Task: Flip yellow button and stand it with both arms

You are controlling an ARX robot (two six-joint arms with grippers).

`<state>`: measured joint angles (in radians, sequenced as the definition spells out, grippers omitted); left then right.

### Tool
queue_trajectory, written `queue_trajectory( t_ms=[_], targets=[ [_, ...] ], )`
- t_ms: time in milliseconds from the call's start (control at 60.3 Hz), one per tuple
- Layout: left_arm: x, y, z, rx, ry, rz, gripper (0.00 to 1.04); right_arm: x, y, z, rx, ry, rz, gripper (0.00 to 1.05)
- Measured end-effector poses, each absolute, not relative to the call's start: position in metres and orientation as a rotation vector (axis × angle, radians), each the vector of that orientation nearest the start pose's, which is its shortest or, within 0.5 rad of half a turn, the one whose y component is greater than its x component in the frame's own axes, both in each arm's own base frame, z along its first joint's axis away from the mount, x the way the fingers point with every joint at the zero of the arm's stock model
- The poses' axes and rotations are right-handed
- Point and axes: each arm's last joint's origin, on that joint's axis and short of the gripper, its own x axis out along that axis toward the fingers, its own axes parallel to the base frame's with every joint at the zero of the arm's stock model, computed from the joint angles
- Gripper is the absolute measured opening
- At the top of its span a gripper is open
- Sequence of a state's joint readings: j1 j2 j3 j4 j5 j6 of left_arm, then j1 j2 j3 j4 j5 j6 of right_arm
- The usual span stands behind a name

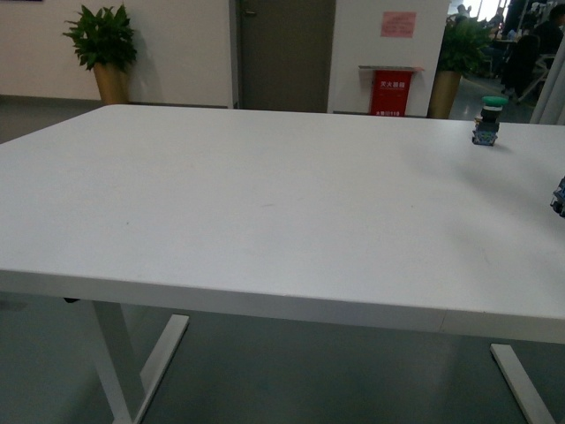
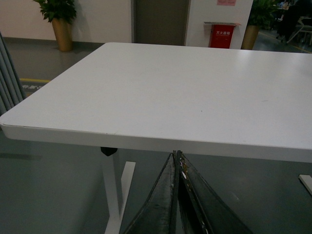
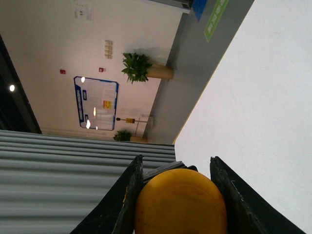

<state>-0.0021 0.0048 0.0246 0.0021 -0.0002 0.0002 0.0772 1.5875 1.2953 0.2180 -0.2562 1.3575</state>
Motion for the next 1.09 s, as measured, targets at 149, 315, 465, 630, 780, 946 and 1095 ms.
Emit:
queue_trajectory(
  t_ms=[149, 315, 465, 630, 780, 946, 1095],
  targets=[
    [0.096, 0.0, 0.172, 0.0, -0.021, -0.002, 0.04, 0.37, 0.035, 0.347, 1.351, 0.291, 0.234, 0.36],
    [0.096, 0.0, 0.172, -0.001, -0.022, -0.002, 0.05, 0.37, 0.033, 0.342, 1.354, 0.3, 0.222, 0.36],
    [0.096, 0.0, 0.172, -0.002, -0.022, -0.002, 0.34, 0.371, 0.031, 0.338, 1.328, 0.324, 0.194, 0.36],
    [0.096, 0.0, 0.172, -0.002, -0.022, -0.002, 0.64, 0.383, 0.027, 0.349, 1.153, 0.332, 0.11, 0.36],
    [0.096, 0.0, 0.172, -0.002, -0.021, -0.002, 0.89, 0.397, 0.023, 0.373, 0.879, 0.304, 0.043, 0.36],
    [0.096, 0.0, 0.172, -0.002, -0.021, -0.002, 0.98, 0.414, 0.013, 0.395, 0.465, 0.31, -0.016, 0.36],
    [0.096, 0.0, 0.172, -0.003, -0.021, -0.002, 0.99, 0.431, 0.009, 0.401, 0.114, 0.346, -0.072, 0.36]
  ],
)
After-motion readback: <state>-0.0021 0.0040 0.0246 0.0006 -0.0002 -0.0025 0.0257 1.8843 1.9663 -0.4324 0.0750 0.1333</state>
